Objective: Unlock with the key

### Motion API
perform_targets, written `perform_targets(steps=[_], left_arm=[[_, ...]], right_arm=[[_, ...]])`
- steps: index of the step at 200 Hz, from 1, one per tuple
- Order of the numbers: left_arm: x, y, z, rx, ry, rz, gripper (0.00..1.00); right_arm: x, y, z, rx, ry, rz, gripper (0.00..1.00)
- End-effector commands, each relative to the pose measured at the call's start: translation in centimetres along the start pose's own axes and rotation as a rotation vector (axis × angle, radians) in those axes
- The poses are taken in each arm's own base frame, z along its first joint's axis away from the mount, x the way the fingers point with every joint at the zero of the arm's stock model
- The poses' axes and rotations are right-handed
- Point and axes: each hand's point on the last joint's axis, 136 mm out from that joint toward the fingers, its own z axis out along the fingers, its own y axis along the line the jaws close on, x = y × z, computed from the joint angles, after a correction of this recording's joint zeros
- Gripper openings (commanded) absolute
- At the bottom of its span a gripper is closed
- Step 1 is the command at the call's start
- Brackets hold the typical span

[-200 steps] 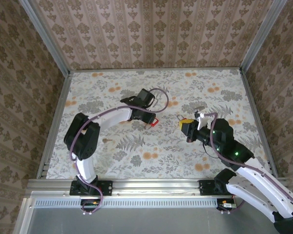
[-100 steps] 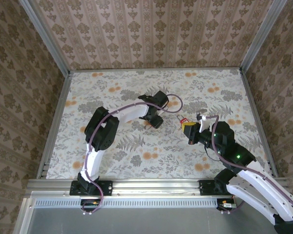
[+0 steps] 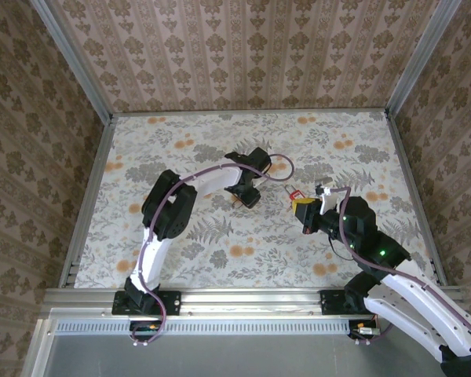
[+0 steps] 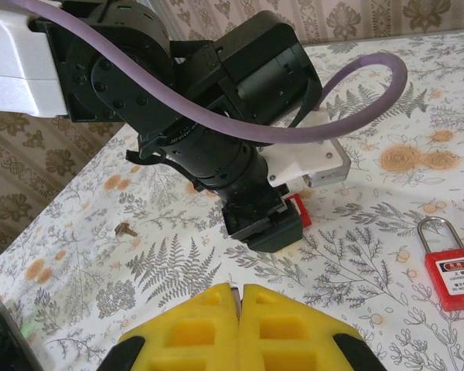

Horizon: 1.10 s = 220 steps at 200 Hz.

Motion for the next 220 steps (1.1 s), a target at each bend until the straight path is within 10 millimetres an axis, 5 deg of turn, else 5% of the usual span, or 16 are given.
perform_targets(steps=[1,42,82,138,220], left_arm=[[0.6,0.0,-0.1,0.011,0.028,0.004,0.5],[0.9,0.2,-0.6,0.002,0.016,0.001,0.34],[1.8,-0.2,-1.5,0.009,0.016,0.005,0.31],[6.1,-2.5,-1.5,0.024,0.094,0.058,0.3],[7.1,-3.6,-1.5,0.125,0.21,0.071,0.52]], right_arm=[[-0.3,-0.2,-0.2,0.014,-0.015,-0.003,0.04],[-0.3,-0.1,-0.3,0.012,-0.014,0.003,0.04],[-0.5,0.0,-0.5,0.011,-0.018,0.004,0.04],[-0.5,-0.2,-0.7,0.021,-0.017,0.001,0.04],[-0.4,-0.1,-0.5,0.013,-0.014,0.012,0.04]])
